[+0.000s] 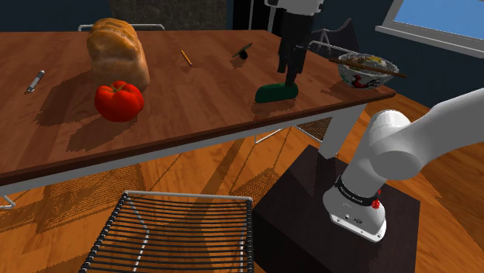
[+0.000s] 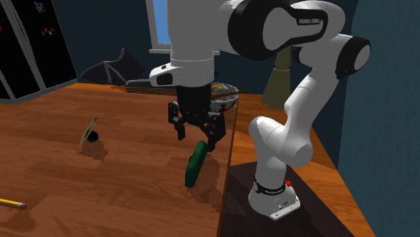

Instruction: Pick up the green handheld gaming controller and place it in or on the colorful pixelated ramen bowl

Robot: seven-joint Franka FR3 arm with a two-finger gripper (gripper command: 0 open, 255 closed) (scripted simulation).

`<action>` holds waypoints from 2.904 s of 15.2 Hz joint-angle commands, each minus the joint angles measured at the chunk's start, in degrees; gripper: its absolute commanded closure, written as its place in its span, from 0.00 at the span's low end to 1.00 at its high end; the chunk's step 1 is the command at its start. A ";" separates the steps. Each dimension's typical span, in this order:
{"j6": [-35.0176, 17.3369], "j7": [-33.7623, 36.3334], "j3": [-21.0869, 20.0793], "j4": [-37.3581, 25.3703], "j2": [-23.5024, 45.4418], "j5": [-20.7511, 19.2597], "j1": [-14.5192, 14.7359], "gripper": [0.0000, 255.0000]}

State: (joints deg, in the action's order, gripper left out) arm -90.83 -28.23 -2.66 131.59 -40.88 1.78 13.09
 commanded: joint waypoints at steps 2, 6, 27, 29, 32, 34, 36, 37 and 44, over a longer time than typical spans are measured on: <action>-1.92 -4.31 0.23 1.79 -0.14 0.04 1.97 0.00; -4.83 -4.33 0.16 5.23 -0.67 0.11 2.01 0.00; -4.52 -4.32 0.16 4.87 -0.63 0.10 2.01 1.00; -3.07 -4.31 0.20 3.14 -0.35 0.07 1.99 1.00; -0.91 -4.28 0.24 0.49 0.14 0.02 1.97 1.00; 0.52 -4.27 0.27 -1.32 0.52 -0.01 1.95 1.00; 1.95 -4.25 0.30 -3.16 0.94 -0.04 1.93 1.00; 2.66 -4.24 0.31 -4.10 1.17 -0.06 1.92 1.00; 7.62 -4.17 0.38 -10.95 3.06 -0.15 1.87 1.00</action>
State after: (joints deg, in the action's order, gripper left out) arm -83.91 -32.42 -2.28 121.60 -38.09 1.63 14.96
